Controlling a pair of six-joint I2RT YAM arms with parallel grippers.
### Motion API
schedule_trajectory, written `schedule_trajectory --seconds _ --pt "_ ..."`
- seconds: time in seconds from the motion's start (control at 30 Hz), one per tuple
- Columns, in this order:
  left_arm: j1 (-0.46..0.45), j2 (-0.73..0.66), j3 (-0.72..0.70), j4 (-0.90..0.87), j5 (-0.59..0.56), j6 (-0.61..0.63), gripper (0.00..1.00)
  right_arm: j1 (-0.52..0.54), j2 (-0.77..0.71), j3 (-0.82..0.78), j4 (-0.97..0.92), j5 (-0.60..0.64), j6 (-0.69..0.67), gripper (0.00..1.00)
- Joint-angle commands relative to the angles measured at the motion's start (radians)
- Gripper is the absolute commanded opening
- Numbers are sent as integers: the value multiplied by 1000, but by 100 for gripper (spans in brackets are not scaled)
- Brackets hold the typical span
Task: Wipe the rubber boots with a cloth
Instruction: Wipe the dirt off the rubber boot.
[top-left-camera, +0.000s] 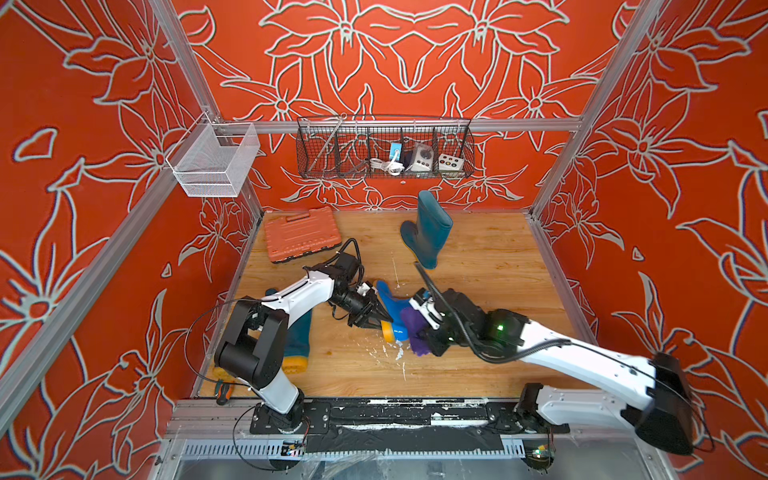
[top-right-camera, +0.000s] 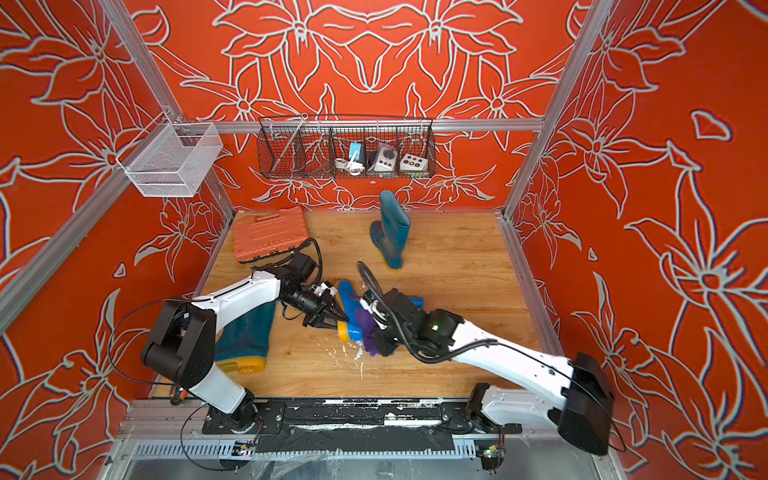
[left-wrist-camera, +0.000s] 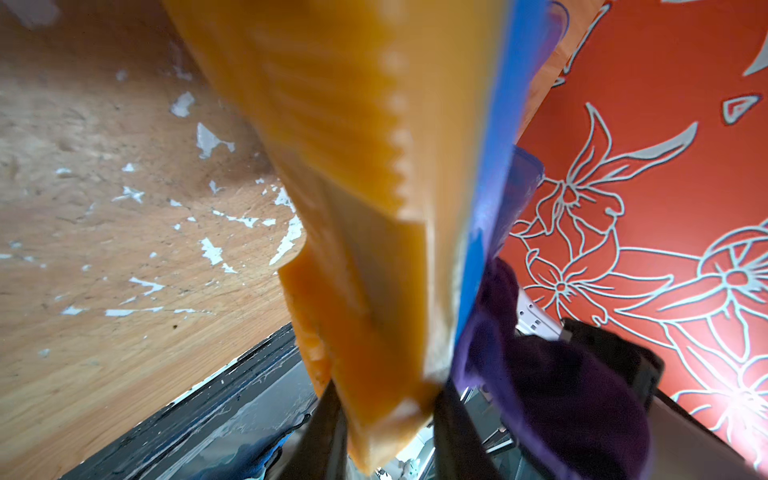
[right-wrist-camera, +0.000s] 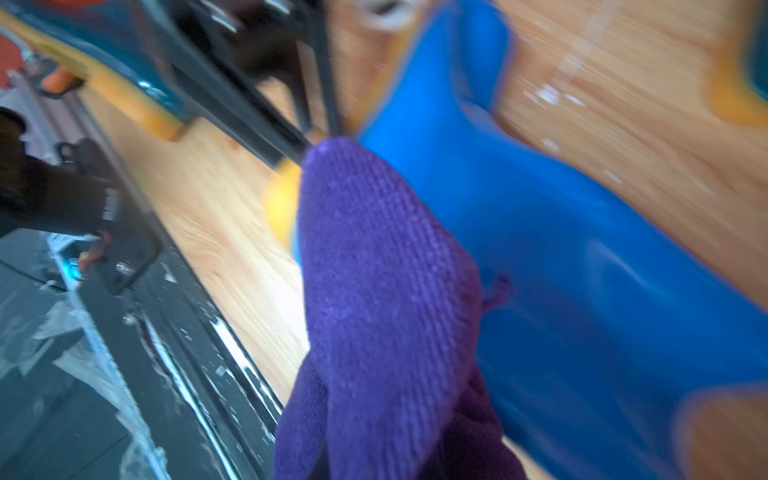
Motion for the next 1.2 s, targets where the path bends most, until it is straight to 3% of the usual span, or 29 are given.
schedule_trajectory --seconds 0.0,0.1,0.3,0.47,0.73,0.77,0.83,0.93,1.03,1.17 --pt "-3 10 35 -43 68 85 0 16 118 68 46 -19 -24 0" --pt "-3 11 60 -134 -25 179 0 -25 140 68 -12 40 1 0" --pt "-8 -2 78 -211 -230 340 0 -297 -46 -93 -117 9 97 0" --pt "-47 -31 110 -180 -310 400 0 -313 -184 -62 -194 35 46 0" --pt "-257 30 166 -187 -499 532 1 -316 -79 18 -168 2 65 0" --pt "-263 34 164 -179 -508 533 8 -316 -68 24 -161 -7 63 0" --pt "-264 17 141 -139 -536 512 32 -316 -44 35 -143 -27 51 0" --pt "-262 -52 84 -67 -544 474 51 -315 -13 49 -113 -73 33 0" --pt "-262 -136 -8 38 -530 415 60 -316 26 47 -46 -143 27 0" --pt "-262 -224 -148 210 -503 313 62 -306 126 82 51 -222 26 0"
